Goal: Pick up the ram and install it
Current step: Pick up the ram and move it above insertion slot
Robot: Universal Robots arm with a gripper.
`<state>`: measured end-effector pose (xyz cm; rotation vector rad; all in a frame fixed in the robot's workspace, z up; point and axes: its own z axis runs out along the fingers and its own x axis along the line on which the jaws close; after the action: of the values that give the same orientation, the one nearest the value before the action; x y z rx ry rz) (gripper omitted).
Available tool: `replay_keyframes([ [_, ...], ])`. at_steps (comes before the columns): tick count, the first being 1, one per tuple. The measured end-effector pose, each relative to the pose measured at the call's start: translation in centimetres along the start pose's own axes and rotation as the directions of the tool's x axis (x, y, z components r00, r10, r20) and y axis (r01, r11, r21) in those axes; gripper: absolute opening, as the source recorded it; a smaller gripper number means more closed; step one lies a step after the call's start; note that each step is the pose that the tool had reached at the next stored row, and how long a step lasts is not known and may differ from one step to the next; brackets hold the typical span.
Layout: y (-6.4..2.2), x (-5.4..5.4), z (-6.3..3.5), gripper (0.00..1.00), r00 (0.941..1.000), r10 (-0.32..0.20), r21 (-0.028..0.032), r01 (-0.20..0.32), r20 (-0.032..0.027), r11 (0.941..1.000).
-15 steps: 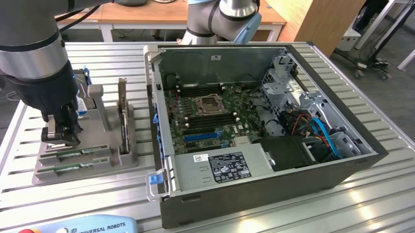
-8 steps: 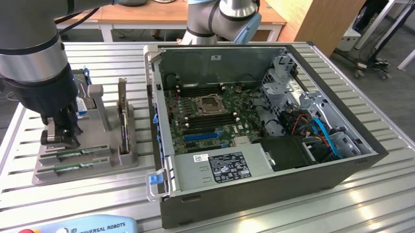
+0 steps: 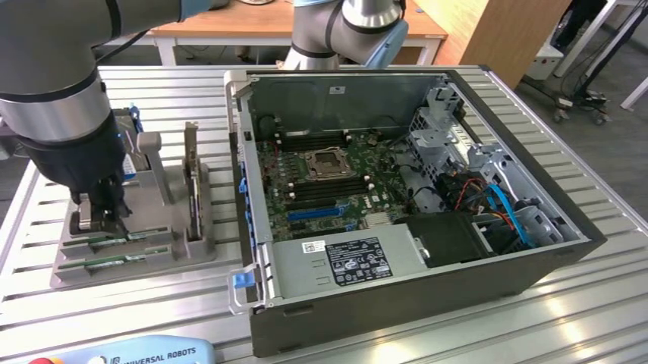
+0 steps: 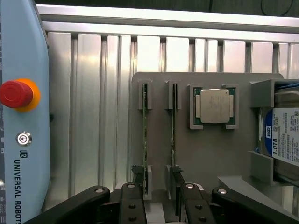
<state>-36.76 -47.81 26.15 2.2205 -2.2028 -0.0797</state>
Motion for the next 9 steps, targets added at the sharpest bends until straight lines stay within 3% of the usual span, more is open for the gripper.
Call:
replay_keyframes([
  [9, -0.05, 0.0, 1.20, 0.36, 1.0000, 0.000, -0.0002, 0.000, -0.0002, 1.0000],
])
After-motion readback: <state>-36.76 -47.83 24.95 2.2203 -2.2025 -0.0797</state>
